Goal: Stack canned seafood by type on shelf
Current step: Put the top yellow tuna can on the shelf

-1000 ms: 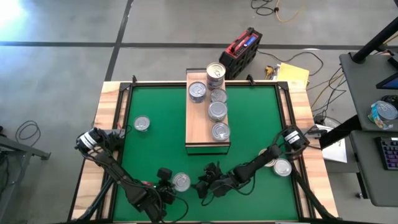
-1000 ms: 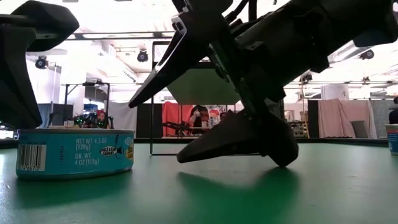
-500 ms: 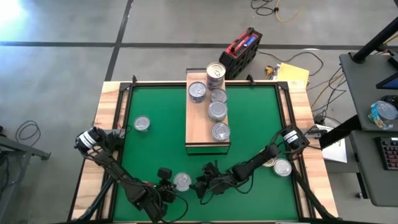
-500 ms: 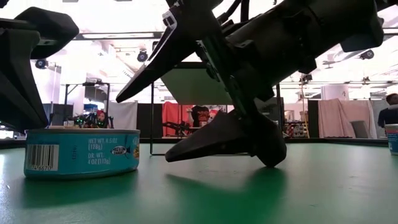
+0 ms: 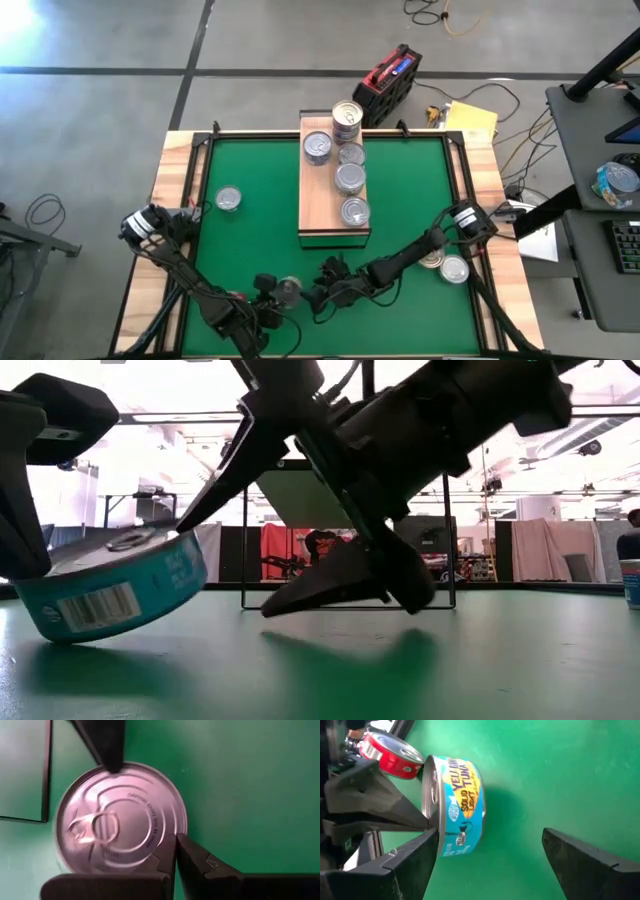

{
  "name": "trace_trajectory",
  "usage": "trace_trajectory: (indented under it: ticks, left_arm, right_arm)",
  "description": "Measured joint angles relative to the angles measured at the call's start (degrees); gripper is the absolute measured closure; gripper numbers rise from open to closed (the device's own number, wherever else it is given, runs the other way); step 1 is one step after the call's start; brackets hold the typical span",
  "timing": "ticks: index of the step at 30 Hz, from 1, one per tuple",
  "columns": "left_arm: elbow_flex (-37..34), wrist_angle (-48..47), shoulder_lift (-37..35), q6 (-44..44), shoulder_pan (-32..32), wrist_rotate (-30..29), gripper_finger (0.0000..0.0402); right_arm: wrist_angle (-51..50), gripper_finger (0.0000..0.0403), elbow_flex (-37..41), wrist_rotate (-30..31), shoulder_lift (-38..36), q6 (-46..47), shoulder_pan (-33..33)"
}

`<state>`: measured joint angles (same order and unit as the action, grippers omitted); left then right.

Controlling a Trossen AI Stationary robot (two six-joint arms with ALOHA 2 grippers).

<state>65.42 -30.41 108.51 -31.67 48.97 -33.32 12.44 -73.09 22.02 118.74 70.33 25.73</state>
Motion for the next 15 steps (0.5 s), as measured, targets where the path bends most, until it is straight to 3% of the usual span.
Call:
trace_trajectory:
  ticks: [11, 15]
  left_arm:
    - [-0.4, -0.7, 0.4, 0.5, -0.1, 1.2, 0.0402]
    - [-0.4, -0.6, 0.4, 0.5, -0.1, 0.7, 0.0402]
  right_arm:
    - [-0.4, 0.0060, -3.8, -1.3, 0.6, -12.9, -0.6]
    - [-0.4, 0.0065, -4.4, -1.2, 0.6, -22.5, -0.5]
